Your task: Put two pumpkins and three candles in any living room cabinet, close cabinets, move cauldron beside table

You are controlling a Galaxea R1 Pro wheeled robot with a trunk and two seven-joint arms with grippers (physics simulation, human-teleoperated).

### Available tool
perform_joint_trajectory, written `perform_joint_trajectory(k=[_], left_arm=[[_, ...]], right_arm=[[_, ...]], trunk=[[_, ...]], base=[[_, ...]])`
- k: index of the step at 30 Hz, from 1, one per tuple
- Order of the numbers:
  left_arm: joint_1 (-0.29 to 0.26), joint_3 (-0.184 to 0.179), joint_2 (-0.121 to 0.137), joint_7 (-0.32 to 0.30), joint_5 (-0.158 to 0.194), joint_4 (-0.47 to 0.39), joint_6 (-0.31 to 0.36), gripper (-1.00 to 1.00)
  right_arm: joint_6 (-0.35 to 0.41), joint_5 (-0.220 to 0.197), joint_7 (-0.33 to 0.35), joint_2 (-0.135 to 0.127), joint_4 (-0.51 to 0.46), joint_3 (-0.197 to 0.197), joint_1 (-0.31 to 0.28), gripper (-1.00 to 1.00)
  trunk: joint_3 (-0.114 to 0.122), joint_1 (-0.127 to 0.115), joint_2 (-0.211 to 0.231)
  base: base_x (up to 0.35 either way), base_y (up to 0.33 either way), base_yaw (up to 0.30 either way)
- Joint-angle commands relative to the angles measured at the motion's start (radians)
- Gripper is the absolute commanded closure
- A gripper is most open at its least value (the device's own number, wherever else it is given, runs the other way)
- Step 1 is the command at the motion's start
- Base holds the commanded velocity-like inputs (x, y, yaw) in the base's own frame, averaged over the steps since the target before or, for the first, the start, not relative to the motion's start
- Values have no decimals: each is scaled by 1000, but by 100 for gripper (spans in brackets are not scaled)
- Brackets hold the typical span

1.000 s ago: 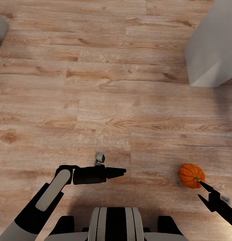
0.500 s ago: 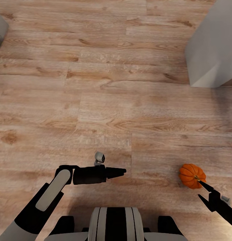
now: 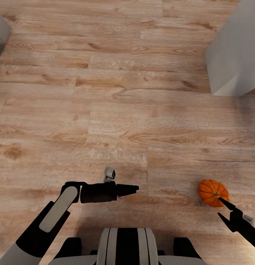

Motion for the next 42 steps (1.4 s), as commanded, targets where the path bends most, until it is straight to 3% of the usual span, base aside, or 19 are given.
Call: perform_joint_trajectory(k=[1, 42], left_arm=[[-1, -1, 0, -9, -7, 1, 0, -100], [-1, -9, 0, -7, -9, 0, 0, -100]], right_arm=[[-6, 27, -3, 1, 3, 4, 0, -100], [-6, 29, -1, -3, -2, 6, -3, -100]], trunk=[[0, 0, 0], [0, 0, 0]], base=[[21, 61, 0], [48, 4, 0]])
